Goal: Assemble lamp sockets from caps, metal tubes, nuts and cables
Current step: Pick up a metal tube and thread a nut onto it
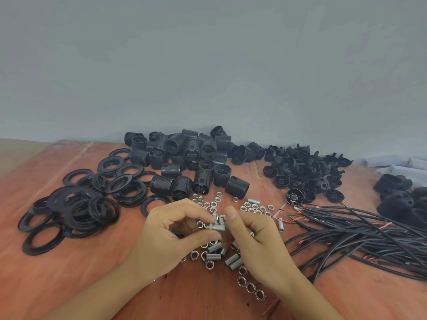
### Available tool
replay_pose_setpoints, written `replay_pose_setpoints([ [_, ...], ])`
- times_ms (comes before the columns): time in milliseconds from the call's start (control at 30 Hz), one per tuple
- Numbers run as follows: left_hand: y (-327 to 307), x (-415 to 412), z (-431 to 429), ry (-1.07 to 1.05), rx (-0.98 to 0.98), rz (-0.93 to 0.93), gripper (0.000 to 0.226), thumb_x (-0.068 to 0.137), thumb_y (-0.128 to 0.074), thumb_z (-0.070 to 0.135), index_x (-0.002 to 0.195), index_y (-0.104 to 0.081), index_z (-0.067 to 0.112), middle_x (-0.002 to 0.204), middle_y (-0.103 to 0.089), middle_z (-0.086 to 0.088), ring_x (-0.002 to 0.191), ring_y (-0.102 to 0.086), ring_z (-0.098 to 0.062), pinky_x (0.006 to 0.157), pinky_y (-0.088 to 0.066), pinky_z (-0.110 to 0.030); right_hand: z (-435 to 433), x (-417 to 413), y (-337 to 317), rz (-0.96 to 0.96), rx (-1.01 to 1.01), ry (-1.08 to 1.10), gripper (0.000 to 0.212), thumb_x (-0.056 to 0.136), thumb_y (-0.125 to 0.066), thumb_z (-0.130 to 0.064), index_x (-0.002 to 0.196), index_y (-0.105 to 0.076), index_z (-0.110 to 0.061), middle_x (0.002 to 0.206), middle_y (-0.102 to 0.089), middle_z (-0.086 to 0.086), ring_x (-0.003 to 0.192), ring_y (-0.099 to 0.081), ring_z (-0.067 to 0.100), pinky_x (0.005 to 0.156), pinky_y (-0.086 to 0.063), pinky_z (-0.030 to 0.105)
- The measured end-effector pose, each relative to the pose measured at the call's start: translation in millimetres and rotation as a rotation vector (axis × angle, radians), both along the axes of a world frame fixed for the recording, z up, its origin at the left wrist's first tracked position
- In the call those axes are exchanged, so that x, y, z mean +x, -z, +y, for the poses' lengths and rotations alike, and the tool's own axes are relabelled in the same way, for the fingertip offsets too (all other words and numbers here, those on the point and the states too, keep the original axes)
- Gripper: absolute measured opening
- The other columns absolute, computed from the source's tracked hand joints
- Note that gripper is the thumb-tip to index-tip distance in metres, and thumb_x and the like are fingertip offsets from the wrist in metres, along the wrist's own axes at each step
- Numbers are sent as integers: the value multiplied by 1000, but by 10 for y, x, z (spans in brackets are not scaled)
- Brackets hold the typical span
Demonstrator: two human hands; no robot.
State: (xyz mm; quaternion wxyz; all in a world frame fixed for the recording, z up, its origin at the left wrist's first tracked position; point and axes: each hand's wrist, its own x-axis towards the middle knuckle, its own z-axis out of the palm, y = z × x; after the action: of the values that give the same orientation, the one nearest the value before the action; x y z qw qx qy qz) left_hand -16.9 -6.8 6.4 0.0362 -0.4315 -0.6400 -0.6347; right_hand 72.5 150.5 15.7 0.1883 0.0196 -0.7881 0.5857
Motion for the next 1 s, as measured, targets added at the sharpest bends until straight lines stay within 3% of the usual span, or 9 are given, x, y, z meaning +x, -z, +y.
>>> replay_pose_setpoints([
  [100,4,0,2,-6,-10,14,19,70,-82,33,86,-74,25,80,-68,-1,60,-59,-21,52,-48,-29,1,3,6,10,9,5,32,93,-58,-40,71,-66,-19,64,-66,0,60,-59,11,61,-46,16],
  [200,3,9,2,-2,-13,17,18,71,-82,32,86,-74,26,80,-68,3,59,-59,-16,54,-48,-23,-7,3,7,5,8,9,50,98,-50,-47,63,-62,-13,54,-55,-4,53,-49,3,56,-40,15],
  [400,12,-3,-1,8,-14,6,18,71,-82,33,86,-74,27,79,-68,2,58,-58,-16,52,-47,-23,-18,8,-10,-22,13,-8,51,96,-48,-46,63,-65,-10,56,-59,1,53,-49,4,56,-40,17],
  [500,7,-3,-9,6,-8,-2,19,70,-83,32,86,-74,26,81,-69,1,57,-58,-18,49,-48,-27,-33,10,-21,-3,-23,-12,36,93,-56,-42,65,-67,-20,58,-63,-2,55,-55,3,57,-43,15],
  [633,-7,15,-2,28,1,-5,20,71,-83,32,86,-74,24,82,-70,3,57,-59,-14,52,-48,-24,-41,15,-17,-3,-35,-9,52,98,-50,-50,63,-63,-14,55,-58,4,53,-51,7,54,-41,22],
  [767,-17,29,-11,15,-14,-42,20,68,-83,31,84,-74,25,82,-70,0,58,-60,-17,52,-48,-24,-25,4,12,-36,-3,-13,51,97,-48,-48,56,-64,-23,52,-61,-4,48,-53,0,52,-41,13],
  [833,-27,41,-8,21,-3,-99,19,67,-83,29,82,-74,26,83,-71,-1,63,-63,-21,54,-51,-28,27,-13,-7,-31,84,88,61,100,-39,-54,57,-66,-19,50,-59,-5,44,-50,3,49,-40,18],
  [900,-49,41,-1,34,30,-183,19,65,-84,26,82,-74,24,86,-71,-3,72,-66,-26,59,-56,-35,198,-33,-38,46,328,306,50,96,-40,-55,69,-69,-25,58,-61,-14,52,-54,4,54,-45,24],
  [1000,-79,-10,1,49,126,-406,23,63,-88,16,83,-77,19,87,-74,-8,81,-71,-23,70,-59,-29,545,-58,-120,12,712,689,28,91,-56,-42,107,-71,-23,103,-70,-8,90,-64,18,84,-51,42],
])
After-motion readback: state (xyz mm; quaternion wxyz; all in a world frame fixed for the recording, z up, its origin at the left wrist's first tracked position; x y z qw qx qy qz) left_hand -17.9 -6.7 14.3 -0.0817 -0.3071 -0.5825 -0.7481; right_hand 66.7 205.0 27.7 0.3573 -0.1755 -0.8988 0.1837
